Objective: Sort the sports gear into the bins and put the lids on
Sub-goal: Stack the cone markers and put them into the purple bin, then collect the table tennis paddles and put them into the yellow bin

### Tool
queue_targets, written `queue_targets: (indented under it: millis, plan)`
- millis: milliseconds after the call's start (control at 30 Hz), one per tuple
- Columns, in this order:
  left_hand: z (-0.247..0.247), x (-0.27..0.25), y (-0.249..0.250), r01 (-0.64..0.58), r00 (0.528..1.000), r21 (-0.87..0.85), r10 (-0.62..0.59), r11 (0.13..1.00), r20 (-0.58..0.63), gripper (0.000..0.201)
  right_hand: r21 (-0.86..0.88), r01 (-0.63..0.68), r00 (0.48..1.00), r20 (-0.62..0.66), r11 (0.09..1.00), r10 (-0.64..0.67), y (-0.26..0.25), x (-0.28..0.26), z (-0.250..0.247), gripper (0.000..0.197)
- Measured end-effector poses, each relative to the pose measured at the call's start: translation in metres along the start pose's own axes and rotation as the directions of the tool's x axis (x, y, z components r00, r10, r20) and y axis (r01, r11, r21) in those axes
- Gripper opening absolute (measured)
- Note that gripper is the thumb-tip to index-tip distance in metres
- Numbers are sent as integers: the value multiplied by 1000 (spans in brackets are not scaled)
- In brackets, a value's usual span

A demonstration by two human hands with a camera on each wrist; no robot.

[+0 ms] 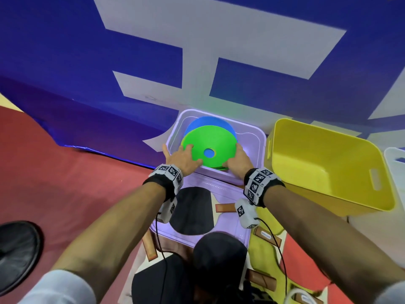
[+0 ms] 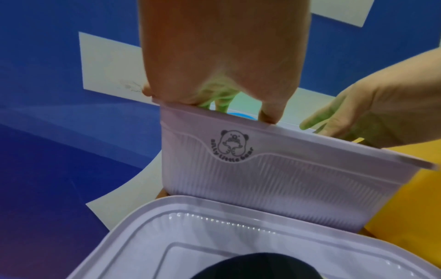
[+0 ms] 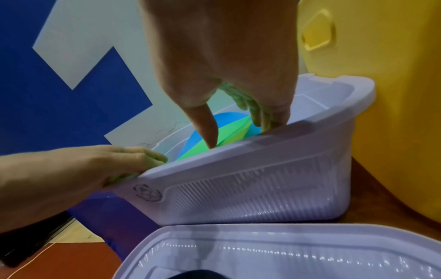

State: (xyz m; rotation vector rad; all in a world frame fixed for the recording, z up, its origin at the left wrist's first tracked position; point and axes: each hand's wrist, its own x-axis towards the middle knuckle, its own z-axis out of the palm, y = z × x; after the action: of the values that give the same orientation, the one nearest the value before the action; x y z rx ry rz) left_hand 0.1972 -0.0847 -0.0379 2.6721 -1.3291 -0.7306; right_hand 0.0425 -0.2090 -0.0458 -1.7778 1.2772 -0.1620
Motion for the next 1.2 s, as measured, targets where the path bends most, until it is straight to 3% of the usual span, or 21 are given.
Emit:
queue_targets:
  millis: [233, 400, 733, 1000, 1100, 1200]
  plan:
    - [0, -4, -2, -18, 999, 42, 20, 999, -45, 75, -142, 10, 999, 47, 990, -4, 7, 7, 1, 77]
    - [-9, -19, -4, -42, 992, -37, 37, 998, -116, 68, -147, 35, 999, 24, 989, -31, -1, -1, -7, 82]
    - [-13, -75, 24, -149, 971, -76, 131, 986, -201, 61, -206, 168, 982, -53, 964, -183, -11, -79, -39, 71]
    - [16, -138, 92, -183, 947, -73, 156, 980, -282, 61, -217, 306, 933, -124, 927, -337, 35, -160, -100, 50]
    - [32, -167, 135, -237, 939, -45, 217, 970, -267, 73, -277, 296, 925, -155, 914, -346, 72, -190, -137, 49]
    - [49, -192, 183, -299, 919, -39, 277, 953, -282, 72, -318, 270, 928, -164, 909, -334, 115, -219, -178, 48]
